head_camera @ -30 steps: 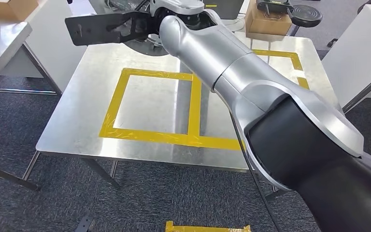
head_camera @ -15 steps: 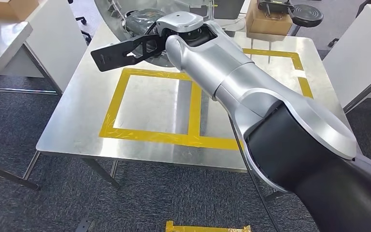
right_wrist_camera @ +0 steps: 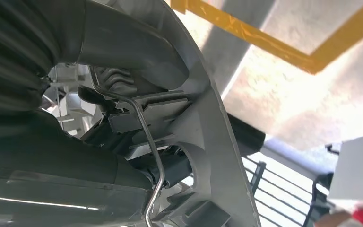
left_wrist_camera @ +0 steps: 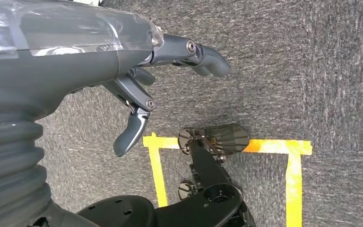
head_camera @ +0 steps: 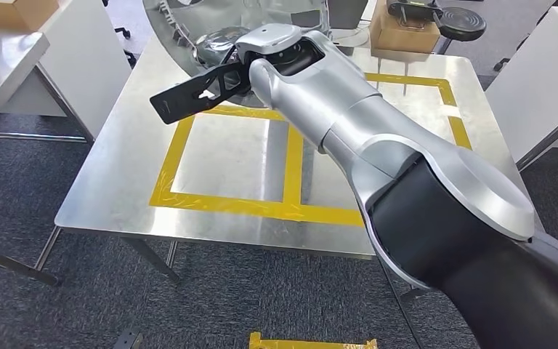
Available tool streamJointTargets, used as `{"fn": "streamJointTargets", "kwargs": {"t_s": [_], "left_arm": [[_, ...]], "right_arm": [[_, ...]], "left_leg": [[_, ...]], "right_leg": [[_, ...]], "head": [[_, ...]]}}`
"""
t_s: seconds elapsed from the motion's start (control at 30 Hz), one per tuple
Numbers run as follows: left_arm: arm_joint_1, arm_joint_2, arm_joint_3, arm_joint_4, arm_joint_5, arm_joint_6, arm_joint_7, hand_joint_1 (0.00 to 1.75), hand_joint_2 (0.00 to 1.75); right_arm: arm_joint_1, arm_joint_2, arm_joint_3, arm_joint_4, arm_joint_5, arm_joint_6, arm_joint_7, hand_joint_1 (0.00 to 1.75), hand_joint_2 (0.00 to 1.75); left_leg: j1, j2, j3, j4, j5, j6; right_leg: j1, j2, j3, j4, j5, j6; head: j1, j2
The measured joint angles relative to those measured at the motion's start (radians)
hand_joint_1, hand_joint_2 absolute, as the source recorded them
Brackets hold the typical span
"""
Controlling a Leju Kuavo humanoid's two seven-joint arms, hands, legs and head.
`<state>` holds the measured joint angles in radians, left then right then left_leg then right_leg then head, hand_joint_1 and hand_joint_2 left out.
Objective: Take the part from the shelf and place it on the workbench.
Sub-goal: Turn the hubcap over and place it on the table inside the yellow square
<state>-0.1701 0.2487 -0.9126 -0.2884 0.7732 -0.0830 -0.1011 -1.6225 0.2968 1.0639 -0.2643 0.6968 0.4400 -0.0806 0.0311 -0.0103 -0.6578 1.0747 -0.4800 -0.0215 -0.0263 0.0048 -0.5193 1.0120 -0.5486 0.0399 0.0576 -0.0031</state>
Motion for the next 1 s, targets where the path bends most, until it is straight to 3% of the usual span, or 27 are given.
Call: {"fn": "streamJointTargets", "kwargs": {"t_s": [0.27,1.0], "left_arm": [[0.000,0.002,0.001,0.010,-0.013,0.002,0.007,0.00,1.75],[-0.001,0.003,0.008,0.016,-0.038,0.010,0.021,0.00,1.75]], "right_arm": [[0.003,-0.025,0.012,0.012,0.056,0.093,0.036,1.75,1.75],[0.037,-0.085,0.022,0.024,0.076,0.102,0.129,1.75,1.75]], "left_leg": [[0.000,-0.003,0.000,0.000,0.000,0.000],[0.000,-0.003,0.000,0.000,0.000,0.000]], "right_leg": [[0.000,-0.001,0.000,0.000,0.000,0.000],[0.000,-0.002,0.001,0.000,-0.001,-0.001]], "head": [[0.000,0.000],[0.000,0.000]]}}
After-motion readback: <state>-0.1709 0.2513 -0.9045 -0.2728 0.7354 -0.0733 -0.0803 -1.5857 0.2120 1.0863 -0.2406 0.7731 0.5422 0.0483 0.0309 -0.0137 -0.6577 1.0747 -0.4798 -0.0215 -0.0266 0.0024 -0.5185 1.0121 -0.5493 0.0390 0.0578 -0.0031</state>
